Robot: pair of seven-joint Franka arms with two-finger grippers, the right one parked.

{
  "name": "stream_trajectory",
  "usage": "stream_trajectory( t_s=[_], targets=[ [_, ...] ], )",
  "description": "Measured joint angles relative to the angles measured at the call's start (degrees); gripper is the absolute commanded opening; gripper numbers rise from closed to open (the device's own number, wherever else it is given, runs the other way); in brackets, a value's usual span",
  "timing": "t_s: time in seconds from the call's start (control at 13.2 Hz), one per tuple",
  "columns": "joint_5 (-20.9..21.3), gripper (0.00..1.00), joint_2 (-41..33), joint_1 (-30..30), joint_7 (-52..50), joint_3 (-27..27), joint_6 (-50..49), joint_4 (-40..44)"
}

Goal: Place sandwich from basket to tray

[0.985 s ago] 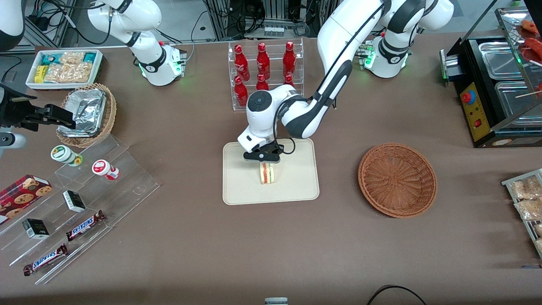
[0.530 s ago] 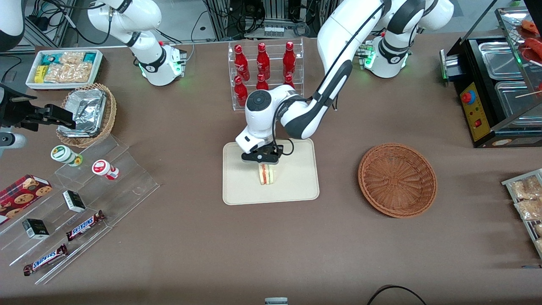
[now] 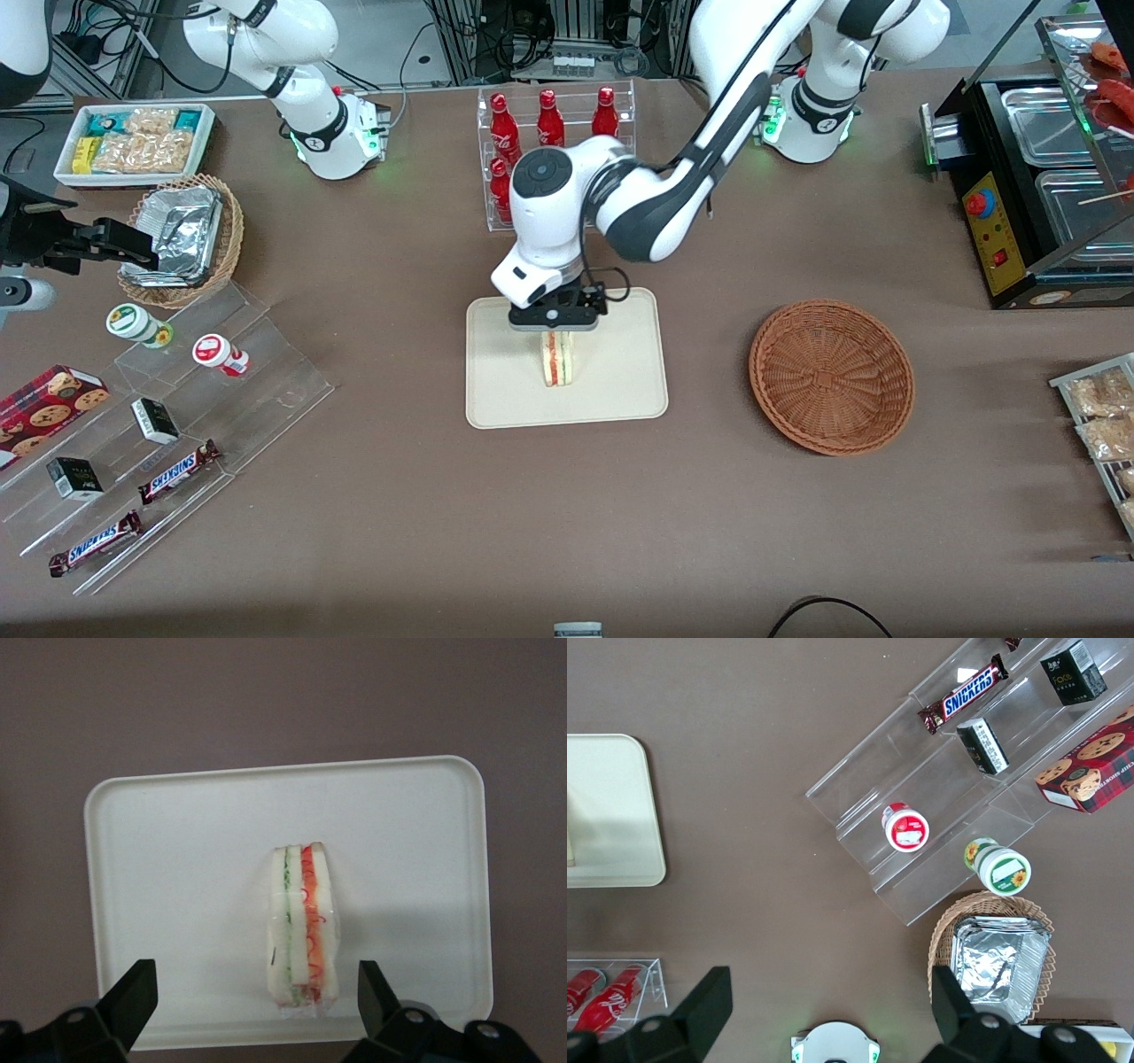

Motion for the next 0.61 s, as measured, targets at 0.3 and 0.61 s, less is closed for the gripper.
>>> stream_trajectory(
  t_s=[0.3,0.61],
  targets=[
    [-1.28,1.0,-7.88,4.86,0.03,0.19,-10.73,-0.05],
    [-4.35,1.0,-13.75,11.31,6.16,0.36,-18.78,-0.22]
  ],
)
